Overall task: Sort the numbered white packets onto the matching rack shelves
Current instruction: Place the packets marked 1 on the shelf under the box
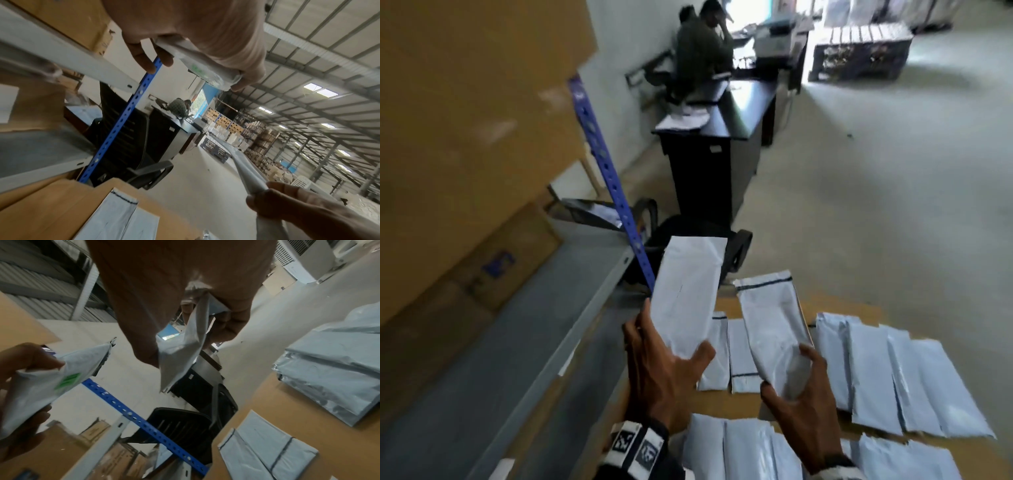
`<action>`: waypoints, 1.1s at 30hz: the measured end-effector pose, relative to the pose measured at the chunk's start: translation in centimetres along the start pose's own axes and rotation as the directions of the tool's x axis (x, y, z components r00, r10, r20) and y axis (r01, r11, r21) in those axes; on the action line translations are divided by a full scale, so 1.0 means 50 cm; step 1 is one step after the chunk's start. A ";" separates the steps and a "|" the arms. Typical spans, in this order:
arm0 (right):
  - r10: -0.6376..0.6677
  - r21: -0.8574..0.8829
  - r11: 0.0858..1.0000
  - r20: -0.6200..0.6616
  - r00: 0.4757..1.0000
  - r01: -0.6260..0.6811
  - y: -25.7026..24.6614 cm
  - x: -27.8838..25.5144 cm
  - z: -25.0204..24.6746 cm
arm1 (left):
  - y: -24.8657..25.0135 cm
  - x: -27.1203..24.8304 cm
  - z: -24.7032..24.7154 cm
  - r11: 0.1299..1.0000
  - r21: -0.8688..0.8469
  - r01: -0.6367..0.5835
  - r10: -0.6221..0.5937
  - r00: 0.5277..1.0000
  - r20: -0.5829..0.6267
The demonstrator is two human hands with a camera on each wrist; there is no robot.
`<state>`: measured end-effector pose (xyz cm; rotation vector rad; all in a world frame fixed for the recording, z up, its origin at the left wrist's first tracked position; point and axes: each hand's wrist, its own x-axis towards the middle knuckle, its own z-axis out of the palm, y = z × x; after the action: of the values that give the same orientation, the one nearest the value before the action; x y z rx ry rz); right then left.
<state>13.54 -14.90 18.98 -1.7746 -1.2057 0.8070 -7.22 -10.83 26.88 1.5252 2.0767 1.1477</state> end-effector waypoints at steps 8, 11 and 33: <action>-0.197 0.062 0.978 -0.006 0.980 0.197 -0.126 -0.081 -0.122 | 0.139 -0.129 -0.148 0.998 -0.022 -0.056 0.052 0.987 -0.153; -0.272 0.074 0.959 -0.048 0.961 0.275 -0.168 -0.124 -0.153 | 0.173 -0.186 -0.199 0.998 -0.038 -0.055 0.047 0.983 -0.179; -0.609 0.308 0.771 0.102 0.786 0.557 -0.371 -0.530 -0.082 | 0.085 -0.534 -0.577 0.997 -0.028 0.075 -0.077 0.805 -0.589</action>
<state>0.49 -37.23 38.87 -1.0139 -1.5908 0.7265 -13.44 -46.45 42.92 1.1517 2.4798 1.7657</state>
